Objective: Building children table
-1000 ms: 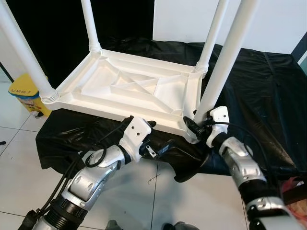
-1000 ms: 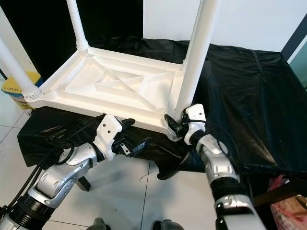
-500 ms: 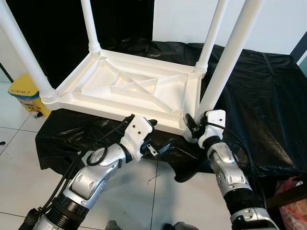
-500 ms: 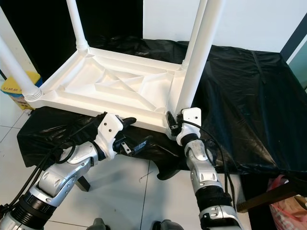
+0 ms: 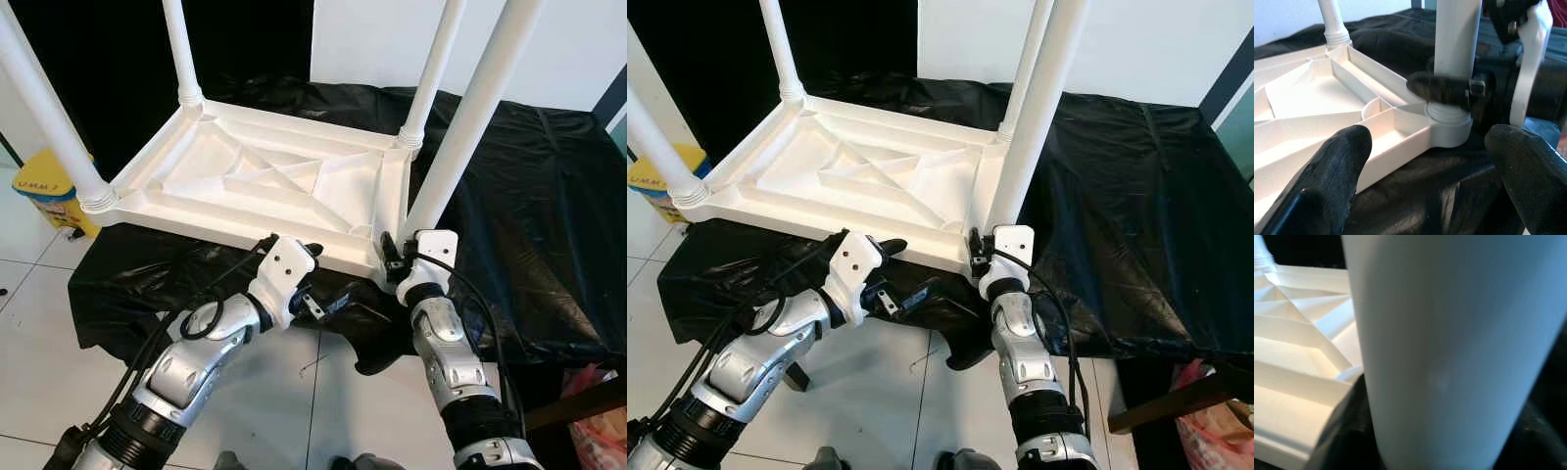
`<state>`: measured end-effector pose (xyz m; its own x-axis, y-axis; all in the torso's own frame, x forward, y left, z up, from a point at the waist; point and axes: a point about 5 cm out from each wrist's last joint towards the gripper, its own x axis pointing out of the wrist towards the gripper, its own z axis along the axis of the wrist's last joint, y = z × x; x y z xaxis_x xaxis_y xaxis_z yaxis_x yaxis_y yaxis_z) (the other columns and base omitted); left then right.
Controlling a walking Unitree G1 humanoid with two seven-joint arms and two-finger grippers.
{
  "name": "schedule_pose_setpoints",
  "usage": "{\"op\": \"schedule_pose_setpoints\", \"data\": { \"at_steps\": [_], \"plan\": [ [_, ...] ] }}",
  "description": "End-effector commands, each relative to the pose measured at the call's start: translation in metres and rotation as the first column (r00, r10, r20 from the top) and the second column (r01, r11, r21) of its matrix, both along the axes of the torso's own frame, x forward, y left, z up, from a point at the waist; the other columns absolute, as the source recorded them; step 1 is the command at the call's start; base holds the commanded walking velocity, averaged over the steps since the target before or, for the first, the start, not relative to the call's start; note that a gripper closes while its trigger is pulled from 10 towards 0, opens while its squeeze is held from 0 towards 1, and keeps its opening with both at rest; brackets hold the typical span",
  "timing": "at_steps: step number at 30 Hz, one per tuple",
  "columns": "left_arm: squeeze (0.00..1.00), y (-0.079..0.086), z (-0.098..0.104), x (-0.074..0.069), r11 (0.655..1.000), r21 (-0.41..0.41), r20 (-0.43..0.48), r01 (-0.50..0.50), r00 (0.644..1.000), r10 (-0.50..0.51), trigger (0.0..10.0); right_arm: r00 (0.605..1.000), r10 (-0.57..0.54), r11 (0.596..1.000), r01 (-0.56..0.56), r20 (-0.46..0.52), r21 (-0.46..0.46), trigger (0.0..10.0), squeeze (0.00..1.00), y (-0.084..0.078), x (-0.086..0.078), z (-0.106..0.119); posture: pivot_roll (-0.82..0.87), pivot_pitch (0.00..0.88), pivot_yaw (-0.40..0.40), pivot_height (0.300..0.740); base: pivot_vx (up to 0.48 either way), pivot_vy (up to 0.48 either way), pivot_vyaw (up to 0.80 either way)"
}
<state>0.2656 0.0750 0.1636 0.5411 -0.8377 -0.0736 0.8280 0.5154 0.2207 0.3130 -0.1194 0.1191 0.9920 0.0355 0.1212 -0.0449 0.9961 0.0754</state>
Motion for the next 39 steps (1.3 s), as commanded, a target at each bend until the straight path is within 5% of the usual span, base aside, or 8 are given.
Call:
{"op": "schedule_pose_setpoints", "data": {
  "at_steps": [1, 13, 16, 25, 27, 29, 30, 39],
  "plan": [
    [0.00, -0.002, -0.003, -0.002, 0.999, 0.021, 0.001, 0.047, 0.999, -0.047, 10.0, 0.999, 0.004, 1.000, -0.004, -0.041, -0.001, 10.0, 1.00, 0.000, -0.004, -0.009, 0.03, 0.092, -0.092, 0.740, 0.000, 0.000, 0.00],
    [0.00, -0.005, -0.005, 0.001, 0.999, 0.041, 0.019, 0.031, 0.999, -0.032, 10.0, 0.974, 0.222, 0.974, -0.219, 0.051, -0.052, 10.0, 1.00, -0.025, -0.014, 0.008, 0.03, 0.087, -0.095, 0.740, 0.000, 0.000, 0.00],
    [0.00, -0.005, -0.005, 0.000, 0.997, 0.039, 0.024, 0.066, 0.998, -0.067, 10.0, 0.917, 0.398, 0.908, -0.391, 0.017, -0.150, 10.0, 0.00, -0.037, -0.011, 0.008, 0.01, 0.072, -0.086, 0.740, 0.000, 0.000, 0.00],
    [0.00, -0.007, -0.002, 0.000, 0.993, -0.023, -0.024, 0.111, 0.993, -0.112, 10.0, 0.850, 0.523, 0.824, -0.523, -0.060, -0.218, 10.0, 0.00, -0.044, 0.004, 0.009, 0.01, 0.063, -0.084, 0.740, 0.000, 0.000, 0.00],
    [0.00, -0.006, -0.001, -0.001, 0.993, -0.034, -0.041, 0.116, 0.992, -0.117, 10.0, 0.845, 0.530, 0.817, -0.531, -0.071, -0.223, 3.5, 0.00, -0.043, 0.012, 0.010, 0.03, 0.062, -0.089, 0.740, 0.000, 0.000, 0.00],
    [0.00, -0.006, -0.002, -0.001, 0.994, -0.026, -0.035, 0.110, 0.993, -0.111, 10.0, 0.844, 0.531, 0.816, -0.533, -0.072, -0.224, 3.5, 0.00, -0.043, 0.013, 0.010, 0.03, 0.062, -0.089, 0.740, 0.000, 0.000, 0.00],
    [0.00, -0.005, -0.002, -0.002, 0.993, -0.021, -0.031, 0.114, 0.993, -0.114, 10.0, 0.840, 0.537, 0.813, -0.540, -0.077, -0.217, 0.0, 0.00, -0.044, 0.014, 0.009, 0.04, 0.062, -0.093, 0.740, 0.000, 0.000, 0.00],
    [0.00, -0.001, -0.007, -0.004, 0.997, 0.019, -0.017, 0.079, 0.997, -0.079, 10.0, 0.857, 0.505, 0.838, -0.515, -0.103, -0.180, 0.0, 0.00, -0.051, 0.015, -0.003, 0.06, 0.063, -0.111, 0.740, 0.000, 0.000, 0.00]
  ]
}}
